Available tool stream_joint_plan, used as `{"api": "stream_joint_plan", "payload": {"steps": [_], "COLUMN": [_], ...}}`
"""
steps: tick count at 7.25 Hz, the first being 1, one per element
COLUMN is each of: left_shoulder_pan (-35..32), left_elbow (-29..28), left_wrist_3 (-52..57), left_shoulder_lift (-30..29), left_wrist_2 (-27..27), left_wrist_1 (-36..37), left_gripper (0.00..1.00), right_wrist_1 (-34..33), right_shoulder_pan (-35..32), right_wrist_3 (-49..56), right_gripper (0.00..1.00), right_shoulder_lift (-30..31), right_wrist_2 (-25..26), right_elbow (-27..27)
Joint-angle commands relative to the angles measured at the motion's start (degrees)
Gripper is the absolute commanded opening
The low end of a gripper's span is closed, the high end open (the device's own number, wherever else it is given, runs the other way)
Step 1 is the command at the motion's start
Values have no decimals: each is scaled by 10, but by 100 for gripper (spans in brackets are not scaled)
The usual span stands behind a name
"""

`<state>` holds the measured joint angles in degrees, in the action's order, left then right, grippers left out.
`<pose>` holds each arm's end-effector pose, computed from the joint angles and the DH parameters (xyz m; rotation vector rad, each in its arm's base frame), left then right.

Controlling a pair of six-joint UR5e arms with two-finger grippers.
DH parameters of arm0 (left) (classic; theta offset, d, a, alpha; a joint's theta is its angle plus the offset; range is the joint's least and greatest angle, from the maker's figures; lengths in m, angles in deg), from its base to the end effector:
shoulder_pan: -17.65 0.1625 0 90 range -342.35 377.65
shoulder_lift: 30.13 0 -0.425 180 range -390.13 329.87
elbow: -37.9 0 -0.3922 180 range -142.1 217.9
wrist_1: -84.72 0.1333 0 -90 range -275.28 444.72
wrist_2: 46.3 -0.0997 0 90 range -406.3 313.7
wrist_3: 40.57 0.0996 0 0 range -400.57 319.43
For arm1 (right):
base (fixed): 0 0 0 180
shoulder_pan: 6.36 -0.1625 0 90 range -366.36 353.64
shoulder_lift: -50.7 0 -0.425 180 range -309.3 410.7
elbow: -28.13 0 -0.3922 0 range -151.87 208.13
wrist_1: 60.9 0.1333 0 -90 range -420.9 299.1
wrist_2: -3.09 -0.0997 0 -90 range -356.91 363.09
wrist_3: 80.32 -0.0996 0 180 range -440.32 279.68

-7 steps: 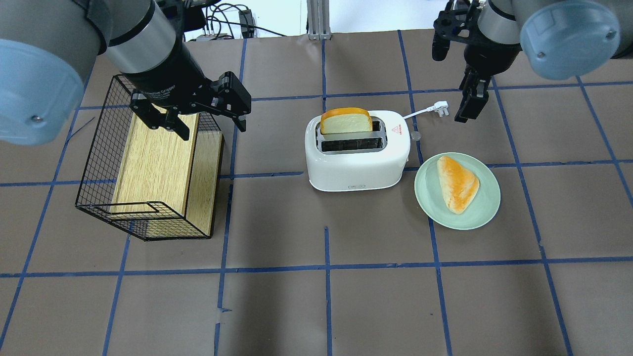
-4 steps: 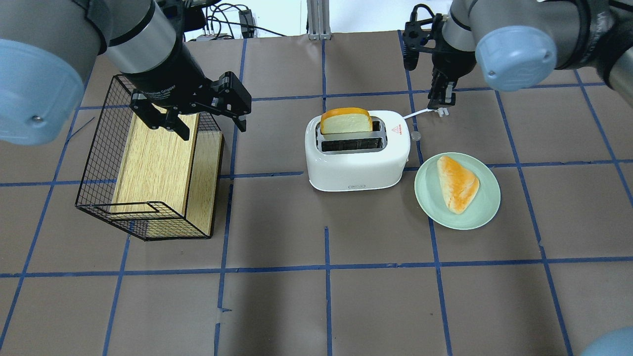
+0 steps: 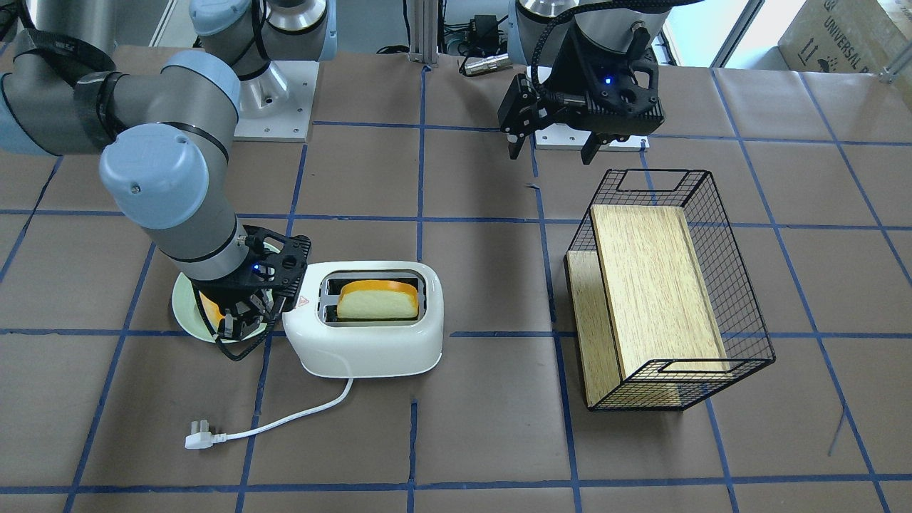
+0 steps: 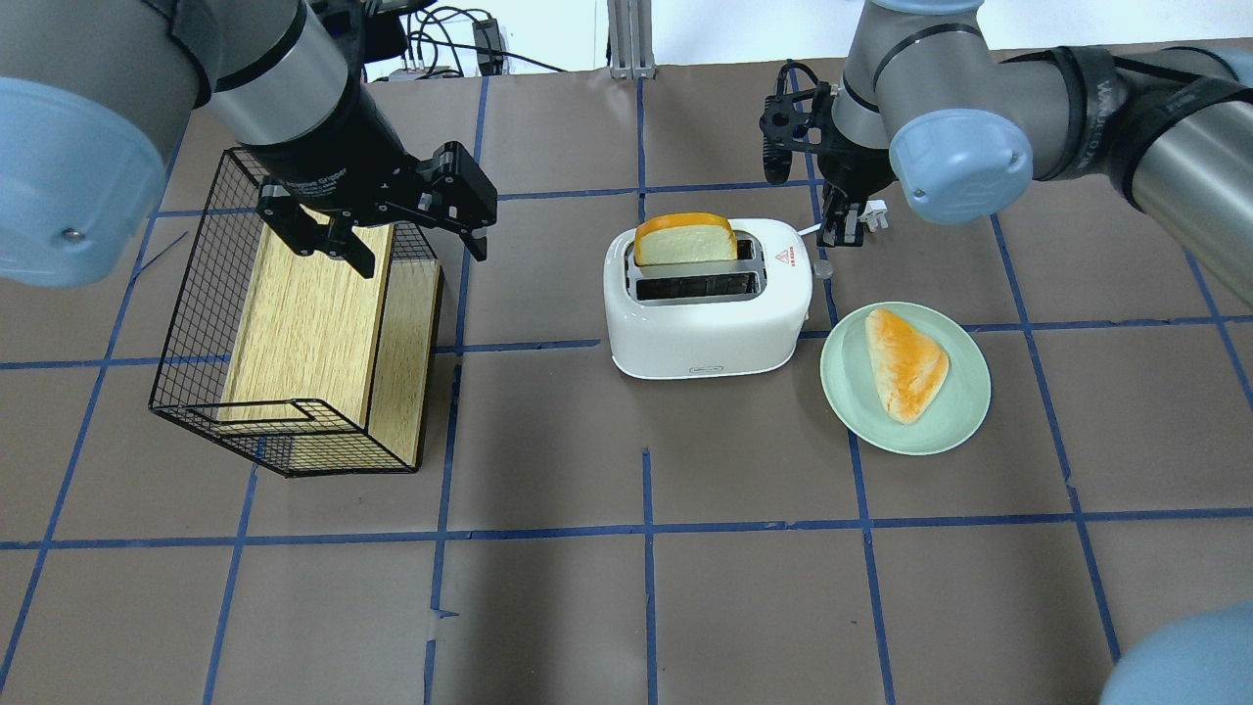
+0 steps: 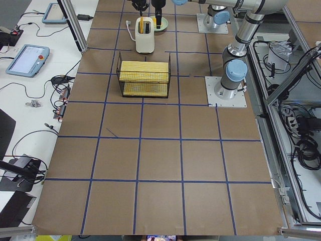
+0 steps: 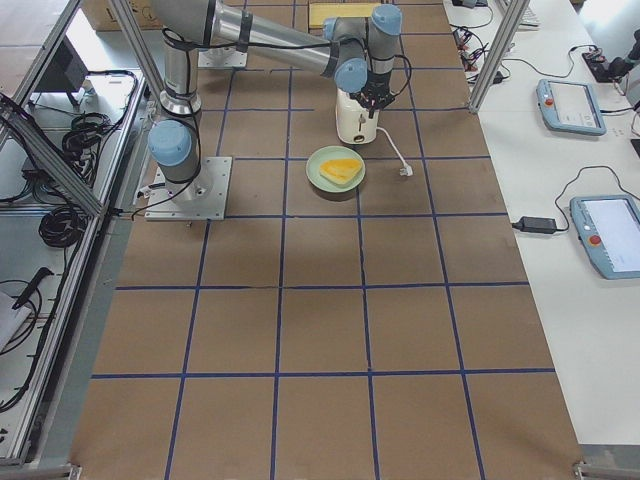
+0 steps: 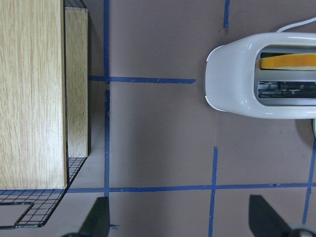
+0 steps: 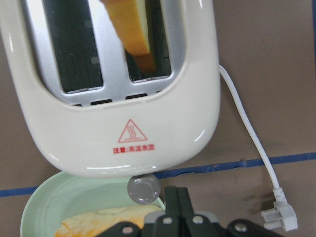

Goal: Press toaster with right arm
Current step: 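Lower the right gripper onto the toaster lever, pressing it down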

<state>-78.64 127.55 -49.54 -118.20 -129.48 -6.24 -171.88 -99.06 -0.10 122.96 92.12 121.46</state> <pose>-0.1968 -0.4607 0.5063 0.0686 -3.0198 0.0106 0.1629 -0.5880 0.3265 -2.0706 2.3437 -0.0147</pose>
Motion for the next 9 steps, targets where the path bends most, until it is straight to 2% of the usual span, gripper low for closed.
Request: {"api": "stream_joint_plan", "payload": {"steps": [1, 9], "left_shoulder_pan": [1, 1], "left_elbow": [0, 0], "left_wrist_3": [0, 0], "left_shoulder_lift": [0, 0], "left_wrist_2": [0, 0], "left_wrist_1": [0, 0], "left_gripper": [100, 100], "right_wrist_1": [6, -3], "right_shoulder_pan": [0, 7], "right_wrist_3": [-1, 1], "right_gripper": [9, 9], "right_shoulder_lift": [2, -4], "right_wrist_2": [0, -3], "right_elbow": [7, 41]}}
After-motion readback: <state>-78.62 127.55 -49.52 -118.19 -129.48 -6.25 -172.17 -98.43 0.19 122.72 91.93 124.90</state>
